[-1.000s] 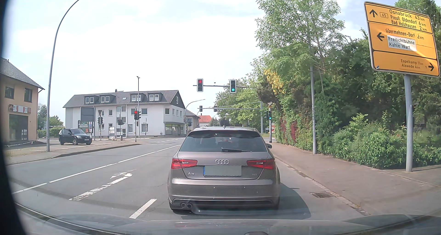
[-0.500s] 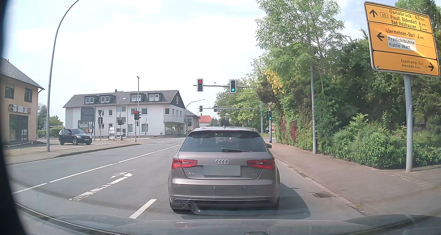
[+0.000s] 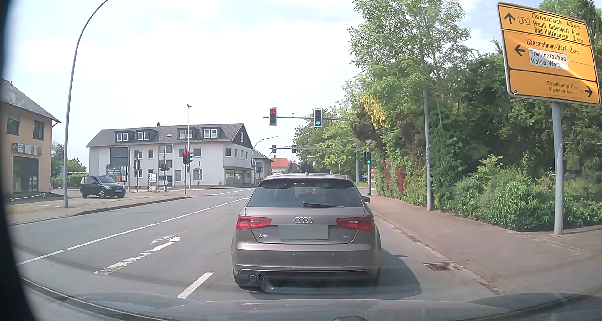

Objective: Follow the waypoints while adhering to traffic rules and regulations

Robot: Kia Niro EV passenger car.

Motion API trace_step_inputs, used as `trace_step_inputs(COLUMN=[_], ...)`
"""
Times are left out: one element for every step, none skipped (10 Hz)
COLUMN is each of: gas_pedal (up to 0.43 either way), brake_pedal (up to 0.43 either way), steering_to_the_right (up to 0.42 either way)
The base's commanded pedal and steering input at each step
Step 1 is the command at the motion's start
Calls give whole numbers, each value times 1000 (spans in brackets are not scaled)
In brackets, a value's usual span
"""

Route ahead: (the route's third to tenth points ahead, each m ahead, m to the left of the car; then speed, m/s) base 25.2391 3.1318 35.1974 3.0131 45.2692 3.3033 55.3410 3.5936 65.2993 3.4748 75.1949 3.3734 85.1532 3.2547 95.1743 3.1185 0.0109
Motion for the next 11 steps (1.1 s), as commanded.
trace_step_inputs(gas_pedal=[118,118,118,118,118,118,118,118,118,118,138], brake_pedal=[0,0,0,0,0,0,0,0,0,0,0], steering_to_the_right=[-4,-4,-5,-5,-4,-5,-5,-4,-5,-4,-4])
